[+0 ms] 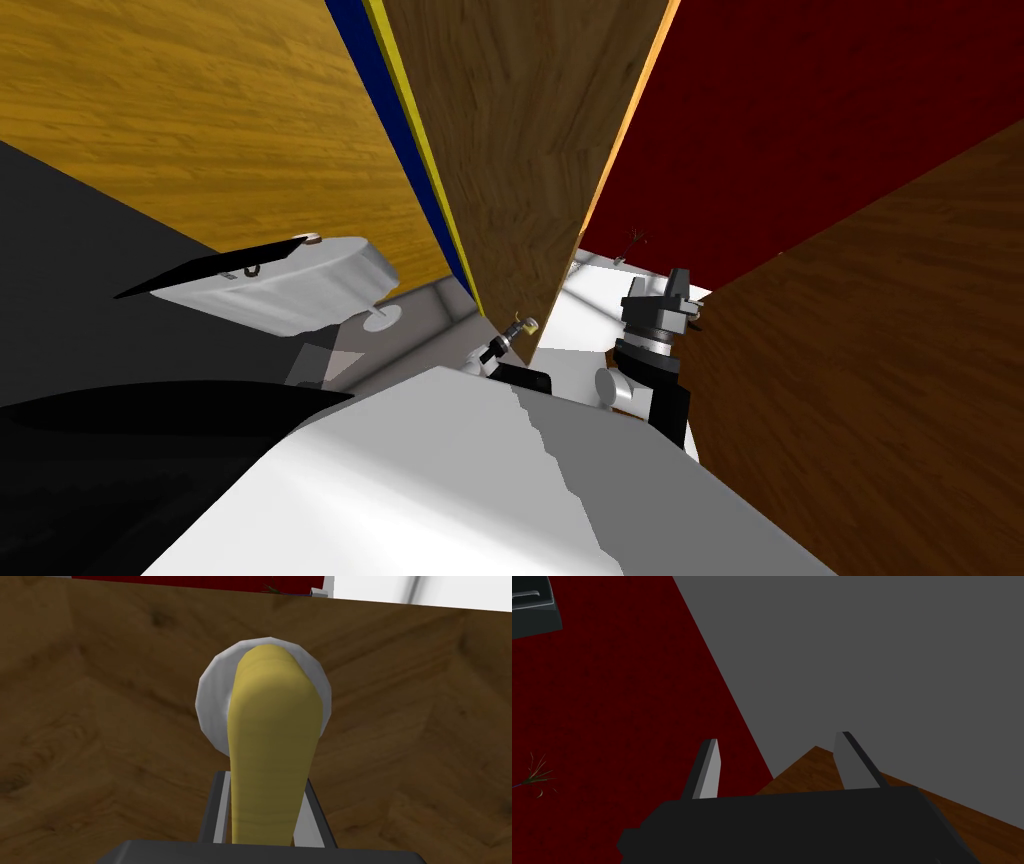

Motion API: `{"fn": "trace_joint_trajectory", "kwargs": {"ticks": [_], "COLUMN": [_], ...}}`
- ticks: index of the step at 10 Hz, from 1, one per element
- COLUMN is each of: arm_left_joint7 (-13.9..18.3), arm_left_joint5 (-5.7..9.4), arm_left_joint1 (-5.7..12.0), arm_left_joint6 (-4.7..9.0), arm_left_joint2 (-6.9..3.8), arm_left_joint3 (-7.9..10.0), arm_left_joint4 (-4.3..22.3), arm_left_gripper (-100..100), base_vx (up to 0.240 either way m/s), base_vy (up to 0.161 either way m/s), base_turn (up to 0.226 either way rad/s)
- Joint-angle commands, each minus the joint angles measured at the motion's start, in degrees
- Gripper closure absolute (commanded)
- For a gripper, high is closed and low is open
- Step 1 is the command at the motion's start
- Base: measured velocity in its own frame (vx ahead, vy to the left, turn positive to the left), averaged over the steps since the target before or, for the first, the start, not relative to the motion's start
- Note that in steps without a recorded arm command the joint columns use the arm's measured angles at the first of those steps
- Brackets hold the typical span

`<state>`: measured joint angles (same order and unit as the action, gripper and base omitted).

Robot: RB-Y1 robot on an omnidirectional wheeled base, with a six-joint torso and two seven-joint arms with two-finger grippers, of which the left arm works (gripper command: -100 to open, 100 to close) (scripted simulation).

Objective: Push the door open

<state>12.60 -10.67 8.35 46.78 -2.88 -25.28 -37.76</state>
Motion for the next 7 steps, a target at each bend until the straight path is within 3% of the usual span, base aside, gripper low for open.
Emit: {"fn": "trace_joint_trajectory", "kwargs": {"ticks": [1,7], "arm_left_joint7": [-0.5,-2.0], "arm_left_joint5": [0.62,2.03], "arm_left_joint1": [0.48,0.67], "arm_left_joint6": [-0.01,-0.26], "arm_left_joint2": [-0.49,-1.07], "arm_left_joint3": [1.31,4.29], "arm_left_joint4": [-0.5,0.0], "arm_left_gripper": [100,100], "base_vx": [0.133,0.12], "base_vy": [-0.163,-0.138], "base_turn": [0.039,0.028]}}
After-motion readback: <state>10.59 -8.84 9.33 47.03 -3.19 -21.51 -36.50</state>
